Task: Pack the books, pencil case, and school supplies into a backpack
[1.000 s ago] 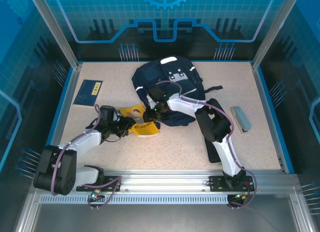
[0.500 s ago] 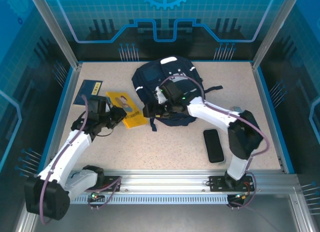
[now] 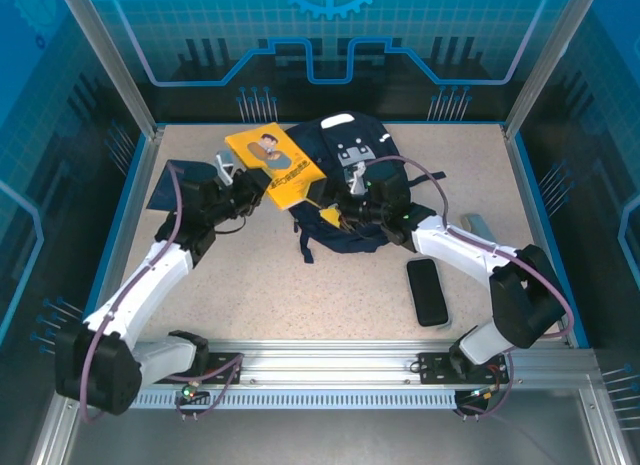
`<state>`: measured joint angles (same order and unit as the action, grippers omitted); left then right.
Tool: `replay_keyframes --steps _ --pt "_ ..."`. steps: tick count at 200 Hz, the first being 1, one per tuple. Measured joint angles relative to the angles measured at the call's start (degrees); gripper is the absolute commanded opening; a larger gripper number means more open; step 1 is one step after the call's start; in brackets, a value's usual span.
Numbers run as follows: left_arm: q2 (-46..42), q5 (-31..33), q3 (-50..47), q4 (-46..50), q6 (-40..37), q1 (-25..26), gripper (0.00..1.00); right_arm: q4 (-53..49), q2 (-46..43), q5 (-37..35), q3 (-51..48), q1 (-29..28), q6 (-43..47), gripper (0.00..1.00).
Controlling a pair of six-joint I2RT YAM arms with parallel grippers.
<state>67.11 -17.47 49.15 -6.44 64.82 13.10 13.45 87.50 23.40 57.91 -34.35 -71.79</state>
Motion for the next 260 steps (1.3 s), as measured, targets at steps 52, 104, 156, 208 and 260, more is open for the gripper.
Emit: replay_keyframes --steps 52,104,156,208,260 --pt "5.01 -1.55 0.00 -9.46 7.43 1.25 0.12 15.93 3.21 -0.87 -0.66 0.04 -9.97 0.95" --pt "5.18 -1.90 -0.02 -13.18 10.47 2.08 0.13 22.29 6.34 -1.92 -1.20 0.28 -15.41 0.75" --pt "5.18 -2.08 -1.86 -13.62 12.48 2.08 0.25 24.61 6.27 -2.67 -1.25 0.28 -15.56 0.27" --pt "4.17 -3.41 -2.99 -8.79 8.41 2.51 0.78 12.28 2.23 -6.21 -1.31 0.52 -7.61 0.11" --pt "3.98 -0.94 -0.24 5.88 -9.77 6.51 0.91 -14.97 -10.67 -17.49 -1.22 3.19 10.10 0.11"
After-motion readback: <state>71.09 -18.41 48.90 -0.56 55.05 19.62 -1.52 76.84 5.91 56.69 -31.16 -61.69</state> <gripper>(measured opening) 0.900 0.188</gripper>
